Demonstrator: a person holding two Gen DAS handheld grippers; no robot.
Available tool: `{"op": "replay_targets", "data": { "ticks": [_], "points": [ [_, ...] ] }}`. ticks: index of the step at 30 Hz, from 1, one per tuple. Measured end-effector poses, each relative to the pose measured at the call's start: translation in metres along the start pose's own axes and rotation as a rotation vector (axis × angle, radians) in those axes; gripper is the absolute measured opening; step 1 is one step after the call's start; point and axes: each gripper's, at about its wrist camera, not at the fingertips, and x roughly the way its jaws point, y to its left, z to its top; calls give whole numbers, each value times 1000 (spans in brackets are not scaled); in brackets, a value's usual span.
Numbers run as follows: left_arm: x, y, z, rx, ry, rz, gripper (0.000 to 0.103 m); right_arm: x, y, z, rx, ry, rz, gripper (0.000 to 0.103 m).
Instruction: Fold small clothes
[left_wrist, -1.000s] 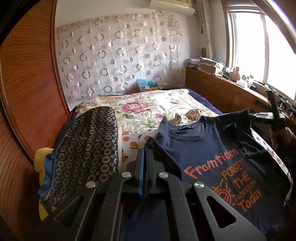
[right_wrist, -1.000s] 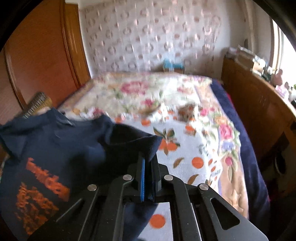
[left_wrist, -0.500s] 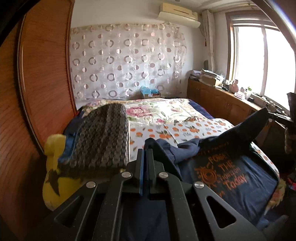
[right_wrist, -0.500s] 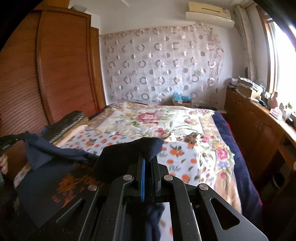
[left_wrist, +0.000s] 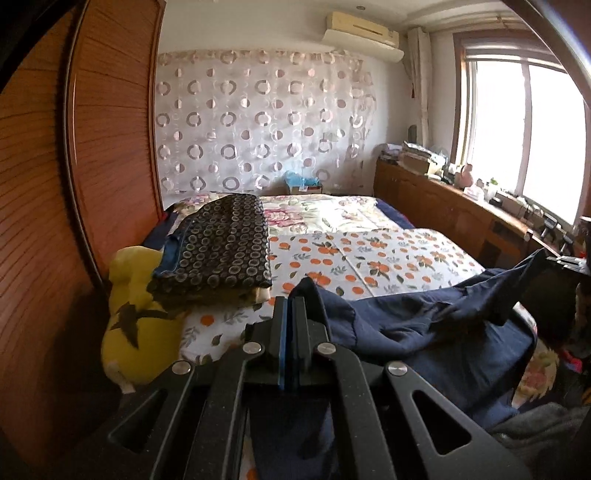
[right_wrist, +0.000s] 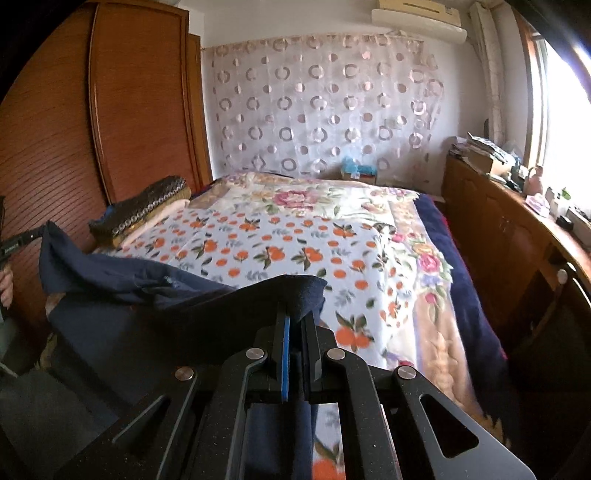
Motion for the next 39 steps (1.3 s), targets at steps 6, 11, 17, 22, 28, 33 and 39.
{"op": "replay_targets", "data": {
  "ticks": [6,11,17,22,28,33,39],
  "points": [
    [4,4,-12,-19,41,11,3,-1,11,-5,-16,76,-21,5],
    [6,7,-10,-7,47,41,28,-1,17,20,-11,94,-39,13],
    [14,11,-2,10,36,39,62,-11,15,37,5,34,-50,37],
    [32,16,4,15,50,31,69,-9,18,53,-2,13,-62,43],
    [80,25,4,-3,121,18,69,29,19,49,2,68,-48,48],
    [119,29,-4,7,208,19,69,72,7,51,30,127,-34,49],
    [153,27,-21,38,300,15,69,100,-7,57,98,187,8,48]
  ]
}}
